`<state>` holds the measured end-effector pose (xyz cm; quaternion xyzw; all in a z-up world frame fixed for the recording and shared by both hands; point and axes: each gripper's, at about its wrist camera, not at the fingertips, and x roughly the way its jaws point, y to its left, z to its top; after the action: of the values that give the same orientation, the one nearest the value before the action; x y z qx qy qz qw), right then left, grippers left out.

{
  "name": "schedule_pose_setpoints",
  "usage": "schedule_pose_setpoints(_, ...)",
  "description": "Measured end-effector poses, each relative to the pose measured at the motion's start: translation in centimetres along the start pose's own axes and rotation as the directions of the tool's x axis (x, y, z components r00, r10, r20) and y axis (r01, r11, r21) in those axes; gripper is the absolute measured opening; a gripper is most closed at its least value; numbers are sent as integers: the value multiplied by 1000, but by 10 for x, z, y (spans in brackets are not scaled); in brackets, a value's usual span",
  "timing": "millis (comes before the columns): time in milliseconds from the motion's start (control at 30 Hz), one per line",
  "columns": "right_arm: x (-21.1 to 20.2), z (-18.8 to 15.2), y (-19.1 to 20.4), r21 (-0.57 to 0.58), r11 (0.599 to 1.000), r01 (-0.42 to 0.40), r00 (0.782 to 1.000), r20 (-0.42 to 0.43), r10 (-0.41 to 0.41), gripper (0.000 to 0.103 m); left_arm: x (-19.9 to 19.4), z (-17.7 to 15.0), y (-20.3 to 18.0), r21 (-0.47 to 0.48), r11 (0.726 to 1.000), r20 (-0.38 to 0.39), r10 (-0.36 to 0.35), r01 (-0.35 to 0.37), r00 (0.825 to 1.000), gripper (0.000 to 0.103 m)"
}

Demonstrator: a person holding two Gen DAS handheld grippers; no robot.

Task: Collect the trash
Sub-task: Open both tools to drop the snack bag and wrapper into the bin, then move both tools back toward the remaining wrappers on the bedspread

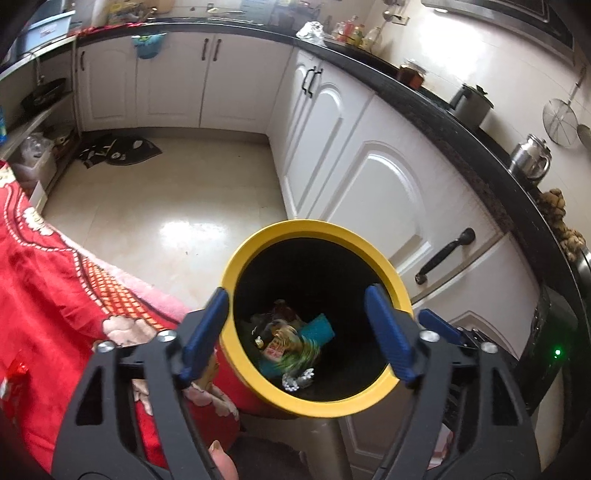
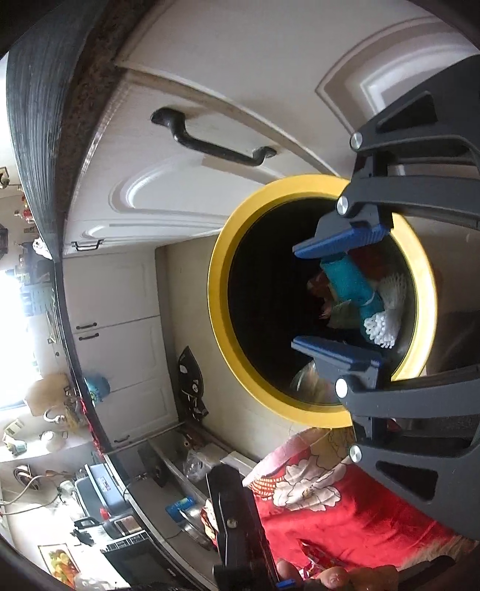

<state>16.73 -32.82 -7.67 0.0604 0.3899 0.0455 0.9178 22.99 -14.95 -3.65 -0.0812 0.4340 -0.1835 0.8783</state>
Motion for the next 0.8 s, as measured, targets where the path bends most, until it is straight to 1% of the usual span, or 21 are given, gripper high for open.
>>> schedule_pose_setpoints(33, -1, -1, 0, 5, 1000, -1, 1000, 2, 1, 47, -2, 0, 3, -6, 1000, 4, 4, -4, 1000, 78)
schedule_pose_setpoints(67, -2, -1, 0, 8, 1000, -1, 1000, 2, 1, 49, -5, -1, 5, -11, 1000, 11, 9, -9, 1000, 87)
schedule_pose_setpoints(100, -3, -1, 1, 7, 1000, -1, 1000, 3, 1, 51, -9, -2, 8, -18, 1000, 17, 13, -13, 1000, 91)
schedule_pose_setpoints(133, -5, -2, 3, 5, 1000, 0, 1000, 5, 0, 52, -12, -2, 10, -23, 1000, 21, 14, -13, 1000, 92)
schedule_pose_setpoints(300, -15, -2, 15, -12, 1000, -15, 1000, 25, 16, 62, -33, -8, 24, -45, 997, 54, 57, -55, 997, 92)
schedule_pose_setpoints(467, -25, 1, 33, -33, 998, -52, 998, 40, 53, 66, -61, -16, 49, -92, 991, 88, 104, -96, 991, 92)
schedule_pose_setpoints(600, -31, 2, 54, -64, 994, -91, 994, 47, 94, 68, -83, -23, 70, -130, 982, 117, 152, -136, 981, 92)
schedule_pose_setpoints(800, -40, 1, 81, -106, 983, -150, 987, 45, 156, 69, -119, -36, 99, -176, 963, 161, 232, -204, 959, 92)
